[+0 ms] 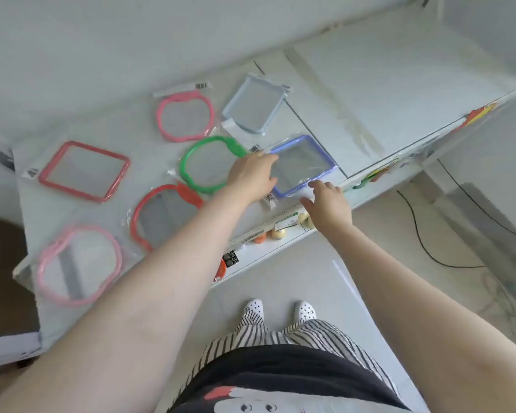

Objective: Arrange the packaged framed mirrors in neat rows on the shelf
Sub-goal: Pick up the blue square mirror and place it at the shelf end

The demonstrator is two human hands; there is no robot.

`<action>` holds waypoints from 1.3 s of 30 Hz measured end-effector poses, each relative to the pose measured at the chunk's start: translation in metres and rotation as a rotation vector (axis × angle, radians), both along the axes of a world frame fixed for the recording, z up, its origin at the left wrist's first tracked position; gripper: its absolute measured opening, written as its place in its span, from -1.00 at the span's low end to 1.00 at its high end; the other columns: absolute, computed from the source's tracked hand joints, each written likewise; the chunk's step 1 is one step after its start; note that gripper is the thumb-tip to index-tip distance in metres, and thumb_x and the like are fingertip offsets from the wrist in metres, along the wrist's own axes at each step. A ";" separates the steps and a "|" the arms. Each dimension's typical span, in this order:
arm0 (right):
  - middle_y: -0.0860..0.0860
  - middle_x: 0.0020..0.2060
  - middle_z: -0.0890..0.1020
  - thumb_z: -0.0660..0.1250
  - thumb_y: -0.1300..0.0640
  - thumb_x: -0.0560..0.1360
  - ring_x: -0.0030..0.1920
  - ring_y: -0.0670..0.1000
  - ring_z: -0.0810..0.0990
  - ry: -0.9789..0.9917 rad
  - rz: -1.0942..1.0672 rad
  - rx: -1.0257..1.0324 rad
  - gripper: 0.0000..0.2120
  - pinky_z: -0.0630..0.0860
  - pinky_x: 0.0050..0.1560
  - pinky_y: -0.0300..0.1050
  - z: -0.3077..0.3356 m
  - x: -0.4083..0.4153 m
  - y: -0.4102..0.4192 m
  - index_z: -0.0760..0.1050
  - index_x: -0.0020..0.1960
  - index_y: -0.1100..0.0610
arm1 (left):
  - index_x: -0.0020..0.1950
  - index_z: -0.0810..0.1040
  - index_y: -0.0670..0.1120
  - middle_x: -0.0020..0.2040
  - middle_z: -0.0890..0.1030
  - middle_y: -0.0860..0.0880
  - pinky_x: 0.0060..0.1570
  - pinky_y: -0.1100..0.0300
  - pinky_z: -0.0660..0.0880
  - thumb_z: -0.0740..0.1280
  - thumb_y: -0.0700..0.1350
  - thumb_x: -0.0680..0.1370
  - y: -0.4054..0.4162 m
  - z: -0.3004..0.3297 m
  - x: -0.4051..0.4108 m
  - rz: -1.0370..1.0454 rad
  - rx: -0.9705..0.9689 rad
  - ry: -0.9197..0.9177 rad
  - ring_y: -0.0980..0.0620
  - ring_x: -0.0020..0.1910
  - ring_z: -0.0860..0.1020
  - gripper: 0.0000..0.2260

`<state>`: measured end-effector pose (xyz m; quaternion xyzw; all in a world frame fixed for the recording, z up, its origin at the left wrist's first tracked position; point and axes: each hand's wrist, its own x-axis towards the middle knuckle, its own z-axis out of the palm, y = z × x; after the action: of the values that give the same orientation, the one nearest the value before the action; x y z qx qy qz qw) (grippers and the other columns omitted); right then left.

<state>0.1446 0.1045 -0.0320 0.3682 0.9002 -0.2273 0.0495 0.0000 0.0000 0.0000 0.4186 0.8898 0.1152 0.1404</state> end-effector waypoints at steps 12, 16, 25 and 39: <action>0.09 -0.01 0.62 0.22 -0.10 0.50 0.11 0.16 0.51 -0.060 -0.417 -0.124 -0.66 0.37 -0.12 -0.10 -0.023 -0.041 0.014 0.50 0.09 0.14 | 0.10 0.54 -0.09 0.15 0.54 -0.11 0.21 0.01 0.33 0.31 0.06 0.50 0.054 -0.033 -0.046 0.033 -0.164 0.097 -0.13 0.20 0.48 -0.72; 0.06 -0.24 0.59 0.29 -0.10 0.45 -0.16 0.15 0.55 -0.048 -0.492 -0.238 -0.67 0.27 -0.39 -0.19 -0.030 -0.052 0.025 0.54 0.00 0.16 | 0.12 0.55 -0.09 0.18 0.51 -0.12 0.21 0.02 0.31 0.33 0.10 0.48 0.064 -0.038 -0.052 0.067 -0.199 0.117 -0.14 0.22 0.44 -0.66; 0.05 -0.18 0.57 0.34 0.07 0.46 -0.25 0.11 0.50 0.198 -0.622 -0.414 -0.78 0.28 -0.39 -0.17 -0.023 -0.045 0.054 0.50 0.04 0.17 | 0.23 0.47 -0.07 0.28 0.46 -0.08 0.26 -0.01 0.28 0.39 0.24 0.40 0.082 -0.034 -0.055 0.127 -0.131 0.060 -0.15 0.31 0.35 -0.46; 0.08 -0.13 0.63 0.31 0.06 0.53 -0.28 0.05 0.58 0.548 -0.786 -0.596 -0.77 0.39 -0.42 -0.23 0.044 -0.010 0.156 0.54 0.10 0.18 | -0.01 0.35 -0.13 -0.04 0.60 -0.09 -0.09 0.22 0.57 0.44 -0.19 0.48 0.177 0.014 -0.011 0.427 0.455 -0.851 -0.03 -0.11 0.67 -0.74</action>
<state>0.1347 0.2607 0.0124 0.5735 0.5721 -0.5603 -0.1729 -0.0107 0.1768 0.0144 0.1641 0.7722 0.4912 0.3681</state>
